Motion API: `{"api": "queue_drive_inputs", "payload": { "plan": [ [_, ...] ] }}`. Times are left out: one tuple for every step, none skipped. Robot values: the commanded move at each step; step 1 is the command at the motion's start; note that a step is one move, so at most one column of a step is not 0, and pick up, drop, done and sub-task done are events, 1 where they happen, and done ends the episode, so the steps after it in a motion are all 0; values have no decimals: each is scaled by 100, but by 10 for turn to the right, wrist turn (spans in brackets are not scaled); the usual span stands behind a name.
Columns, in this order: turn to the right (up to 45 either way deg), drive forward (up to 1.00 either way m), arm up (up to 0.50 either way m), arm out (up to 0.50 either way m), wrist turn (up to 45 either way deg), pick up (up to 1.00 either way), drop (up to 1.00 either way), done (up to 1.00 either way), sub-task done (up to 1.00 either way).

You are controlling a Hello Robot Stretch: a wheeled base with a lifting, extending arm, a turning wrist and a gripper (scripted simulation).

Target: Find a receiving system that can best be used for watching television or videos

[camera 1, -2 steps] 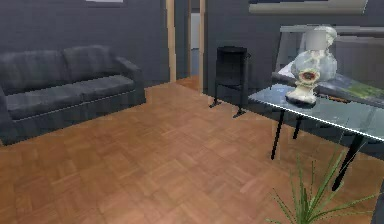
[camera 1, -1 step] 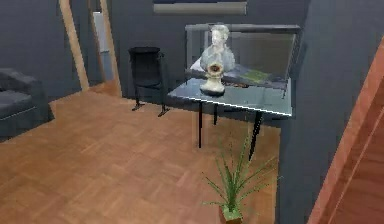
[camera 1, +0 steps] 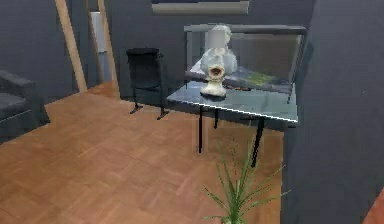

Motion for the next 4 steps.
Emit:
{"api": "queue_drive_inputs", "payload": {
  "plan": [
    [-270, 0, 0, 0, 0, 0, 0, 0, 0],
    [0, 100, 0, 0, 0, 0, 0, 0, 0],
    [0, 100, 0, 0, 0, 0, 0, 0, 0],
    [0, 100, 0, 0, 0, 0, 0, 0, 0]
  ]
}}
